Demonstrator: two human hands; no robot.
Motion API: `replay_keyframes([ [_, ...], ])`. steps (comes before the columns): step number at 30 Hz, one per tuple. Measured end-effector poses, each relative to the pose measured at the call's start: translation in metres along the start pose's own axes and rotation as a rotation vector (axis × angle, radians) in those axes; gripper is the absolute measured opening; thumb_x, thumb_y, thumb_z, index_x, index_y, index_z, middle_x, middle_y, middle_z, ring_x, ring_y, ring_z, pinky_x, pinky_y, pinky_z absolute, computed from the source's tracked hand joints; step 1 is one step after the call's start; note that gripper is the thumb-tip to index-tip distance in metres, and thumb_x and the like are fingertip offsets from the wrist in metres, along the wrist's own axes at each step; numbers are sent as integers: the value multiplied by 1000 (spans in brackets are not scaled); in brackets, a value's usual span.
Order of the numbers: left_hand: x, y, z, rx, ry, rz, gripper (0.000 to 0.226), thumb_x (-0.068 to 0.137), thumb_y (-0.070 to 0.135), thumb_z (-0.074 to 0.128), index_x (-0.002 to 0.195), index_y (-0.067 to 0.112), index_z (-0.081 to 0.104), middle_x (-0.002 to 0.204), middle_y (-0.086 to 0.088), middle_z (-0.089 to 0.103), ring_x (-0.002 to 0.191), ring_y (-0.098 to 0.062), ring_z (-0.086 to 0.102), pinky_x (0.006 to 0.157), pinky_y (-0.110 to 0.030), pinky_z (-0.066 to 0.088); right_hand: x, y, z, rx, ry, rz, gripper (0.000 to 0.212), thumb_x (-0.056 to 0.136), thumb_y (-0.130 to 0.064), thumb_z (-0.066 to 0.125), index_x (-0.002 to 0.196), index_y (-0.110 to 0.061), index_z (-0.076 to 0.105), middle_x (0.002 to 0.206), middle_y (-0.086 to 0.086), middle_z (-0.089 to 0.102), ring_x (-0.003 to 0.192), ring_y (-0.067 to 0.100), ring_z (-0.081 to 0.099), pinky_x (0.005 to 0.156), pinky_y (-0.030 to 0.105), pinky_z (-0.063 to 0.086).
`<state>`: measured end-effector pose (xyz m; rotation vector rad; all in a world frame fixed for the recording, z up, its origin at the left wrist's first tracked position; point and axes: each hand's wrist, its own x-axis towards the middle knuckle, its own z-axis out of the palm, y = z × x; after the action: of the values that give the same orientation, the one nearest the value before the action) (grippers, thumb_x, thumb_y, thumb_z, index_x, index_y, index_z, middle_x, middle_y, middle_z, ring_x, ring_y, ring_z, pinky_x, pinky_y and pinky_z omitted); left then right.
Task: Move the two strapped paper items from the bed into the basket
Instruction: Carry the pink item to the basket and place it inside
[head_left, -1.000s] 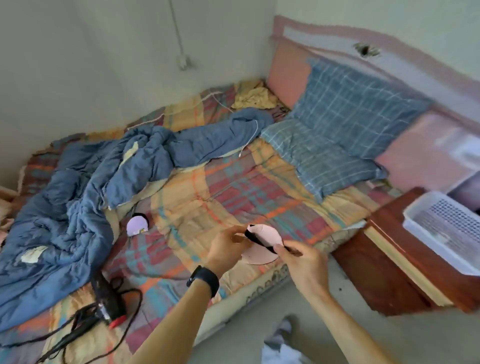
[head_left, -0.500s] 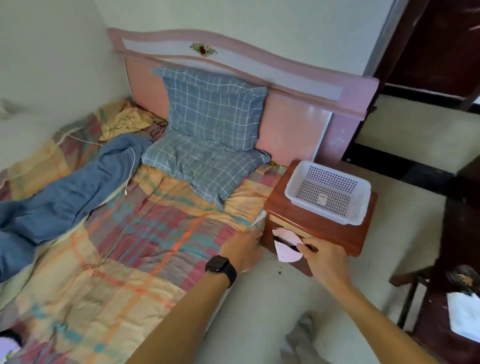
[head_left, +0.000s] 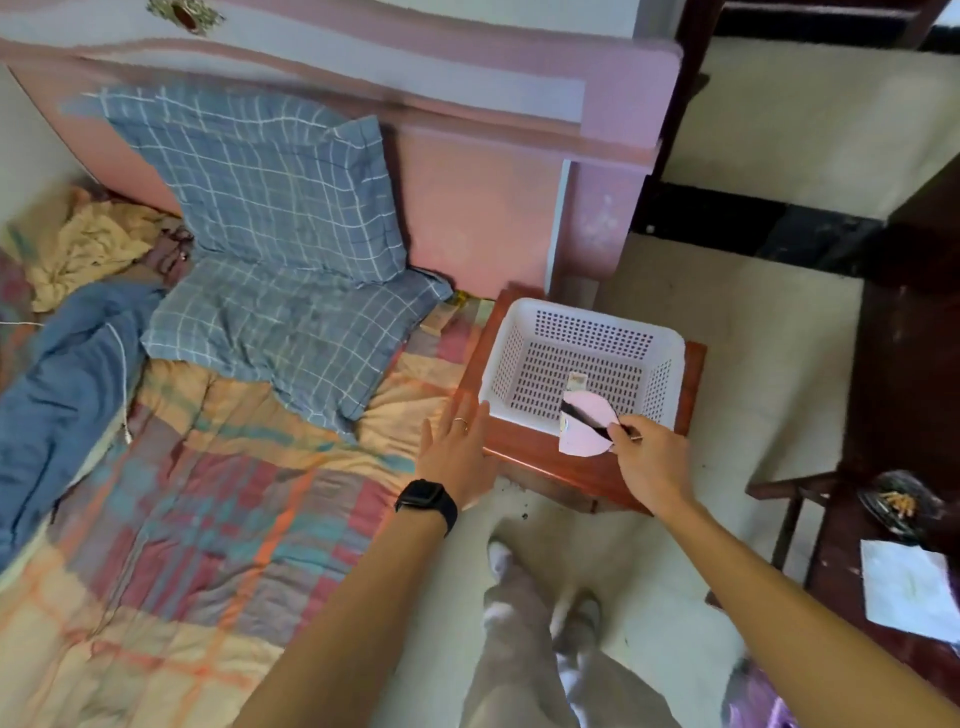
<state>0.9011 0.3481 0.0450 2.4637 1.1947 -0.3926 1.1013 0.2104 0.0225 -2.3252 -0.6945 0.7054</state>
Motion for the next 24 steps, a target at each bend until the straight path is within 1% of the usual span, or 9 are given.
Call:
replay_keyframes([
  [4, 65, -3, 12, -1, -23, -2, 76, 93, 49, 41, 155, 28, 2, 165, 2, -7, 151, -23, -8, 119, -54, -2, 55, 4, 26, 54, -10, 138, 20, 94, -28, 57, 96, -13, 69, 92, 6, 76, 88, 27, 68, 76, 34, 50],
  [7, 110, -11, 24, 14, -52, 20, 81, 93, 51, 40, 154, 29, -7, 164, 3, -9, 150, -19, -12, 119, -53, -3, 99, 8, 51, 102, -45, 263, 19, 94, -28, 58, 97, -13, 69, 96, 6, 76, 86, 25, 72, 83, 38, 54],
  [9, 133, -18, 32, 44, -70, 62, 87, 91, 57, 40, 153, 28, -14, 163, 5, -16, 150, -17, -15, 120, -51, -5, 125, 6, 65, 134, -68, 344, 14, 94, -26, 59, 97, -15, 67, 96, 2, 74, 77, 18, 73, 83, 40, 57],
  [12, 158, -27, 41, 50, -109, 103, 96, 87, 68, 37, 151, 26, -20, 159, 7, -25, 148, -16, -19, 119, -48, -10, 163, 3, 89, 187, -106, 405, 14, 94, -25, 61, 104, -17, 67, 94, -2, 74, 68, 6, 71, 73, 32, 60],
  [14, 168, -32, 46, 38, -120, 111, 101, 83, 74, 35, 149, 27, -26, 157, 8, -29, 147, -15, -22, 120, -47, -11, 185, 1, 106, 204, -112, 419, 17, 93, -24, 63, 106, -16, 69, 92, -1, 75, 67, 7, 71, 69, 27, 59],
  [17, 172, -38, 52, 30, -116, 130, 106, 79, 81, 34, 148, 28, -27, 158, 9, -28, 146, -14, -22, 120, -47, -12, 205, -7, 124, 112, -101, 394, 19, 93, -27, 62, 103, -14, 72, 86, 1, 74, 67, 11, 68, 70, 31, 57],
  [20, 173, -41, 54, 47, -127, 133, 111, 75, 86, 33, 149, 27, -25, 157, 10, -29, 145, -13, -26, 120, -49, -13, 218, -8, 137, -60, -68, 329, 23, 93, -35, 59, 90, -17, 71, 84, 2, 74, 68, 16, 63, 58, 28, 44],
  [22, 175, -41, 54, 51, -139, 122, 112, 74, 87, 33, 149, 27, -26, 155, 11, -33, 142, -11, -31, 120, -48, -14, 222, -6, 143, -150, -51, 290, 21, 92, -39, 59, 83, -22, 67, 88, 2, 71, 70, 17, 61, 49, 26, 35],
  [24, 176, -39, 53, 67, -158, 116, 113, 74, 86, 34, 148, 27, -27, 154, 11, -35, 140, -10, -34, 119, -48, -15, 222, -9, 143, -176, -50, 280, 19, 91, -37, 61, 85, -20, 58, 93, 2, 63, 74, 18, 56, 52, 27, 32],
])
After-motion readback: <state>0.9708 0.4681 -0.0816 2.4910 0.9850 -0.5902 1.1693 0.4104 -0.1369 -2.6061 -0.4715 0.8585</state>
